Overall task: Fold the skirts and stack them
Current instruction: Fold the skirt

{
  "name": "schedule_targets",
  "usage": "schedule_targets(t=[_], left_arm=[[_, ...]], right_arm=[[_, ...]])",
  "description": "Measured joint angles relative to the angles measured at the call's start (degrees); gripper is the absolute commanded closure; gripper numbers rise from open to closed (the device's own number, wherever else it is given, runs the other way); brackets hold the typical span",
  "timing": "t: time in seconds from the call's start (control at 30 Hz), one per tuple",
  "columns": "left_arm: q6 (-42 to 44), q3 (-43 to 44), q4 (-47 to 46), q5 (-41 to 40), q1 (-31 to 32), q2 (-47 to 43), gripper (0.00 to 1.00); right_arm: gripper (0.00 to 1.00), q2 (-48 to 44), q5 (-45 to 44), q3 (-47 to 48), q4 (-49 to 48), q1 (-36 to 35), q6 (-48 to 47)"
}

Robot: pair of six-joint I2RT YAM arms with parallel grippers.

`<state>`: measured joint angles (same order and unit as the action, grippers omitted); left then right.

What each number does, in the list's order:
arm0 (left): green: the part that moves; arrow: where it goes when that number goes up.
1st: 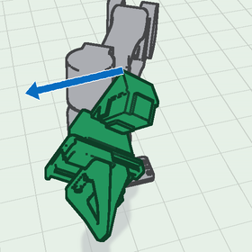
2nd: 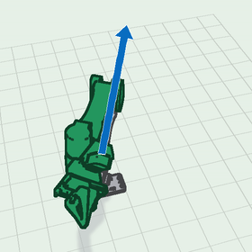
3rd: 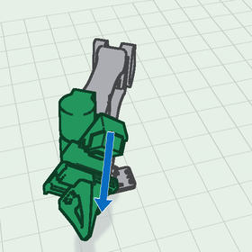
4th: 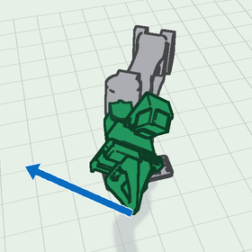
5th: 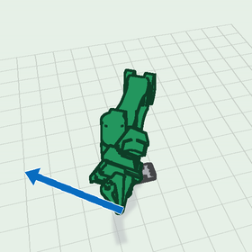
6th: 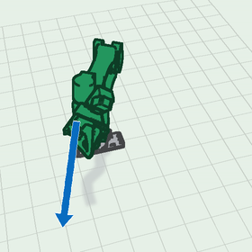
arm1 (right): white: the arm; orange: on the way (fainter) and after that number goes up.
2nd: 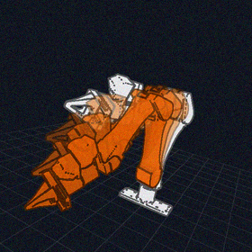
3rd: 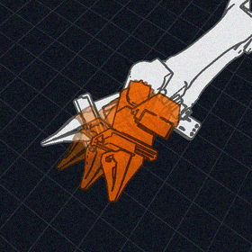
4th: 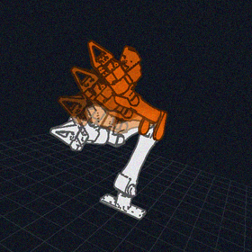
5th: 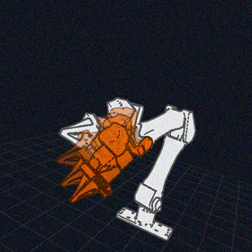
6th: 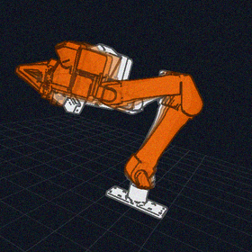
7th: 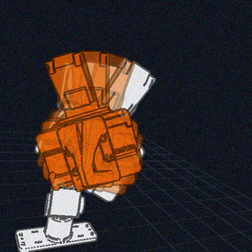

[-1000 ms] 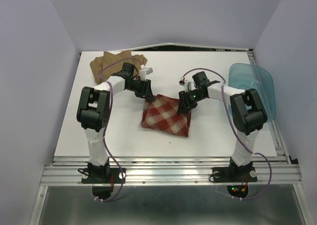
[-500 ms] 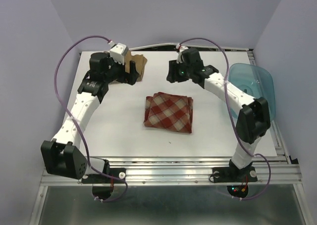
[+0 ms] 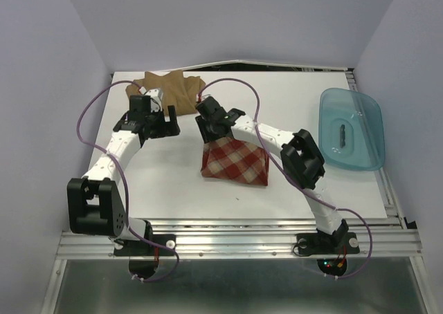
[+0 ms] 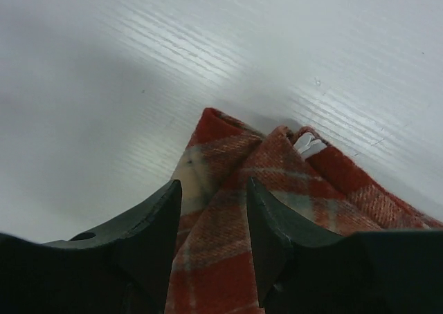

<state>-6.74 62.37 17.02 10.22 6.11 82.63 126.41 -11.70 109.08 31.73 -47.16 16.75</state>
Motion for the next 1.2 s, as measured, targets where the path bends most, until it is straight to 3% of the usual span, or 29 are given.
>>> schedule_targets(t=[0.2, 0.67, 0.77, 0.8, 0.93, 1.2], left_arm=[[-3.8, -7.1, -3.1, 2.0, 0.0, -6.0, 0.01], [-9.6, -16.5, -10.7, 4.7, -0.5, -8.9, 0.01], [-9.9, -18.3, -12.7, 6.8, -0.6, -9.0, 0.01], [-9.9, -18.8, -13.1, 7.5, -0.6, -9.0, 0.01], [-9.9, -22.1, -16.1, 11.7, -0.6, -9.0, 0.01], [-11.8, -27.2, -23.4, 21.8, -0.6, -7.6, 0.01]], right_arm=[[0.52, 3.7, -1.6, 2.7, 1.6, 0.4, 0.8], [0.53, 7.6, -1.0, 5.5, 1.3, 0.4, 1.7], [0.67, 8.8, -0.6, 6.5, 1.3, 0.4, 2.1], [0.77, 9.6, -0.4, 6.8, 1.3, 0.4, 2.3], [0.95, 10.5, -0.3, 7.7, 1.4, 0.4, 2.8], [0.99, 10.5, 0.8, 7.9, 1.3, 0.5, 3.9]])
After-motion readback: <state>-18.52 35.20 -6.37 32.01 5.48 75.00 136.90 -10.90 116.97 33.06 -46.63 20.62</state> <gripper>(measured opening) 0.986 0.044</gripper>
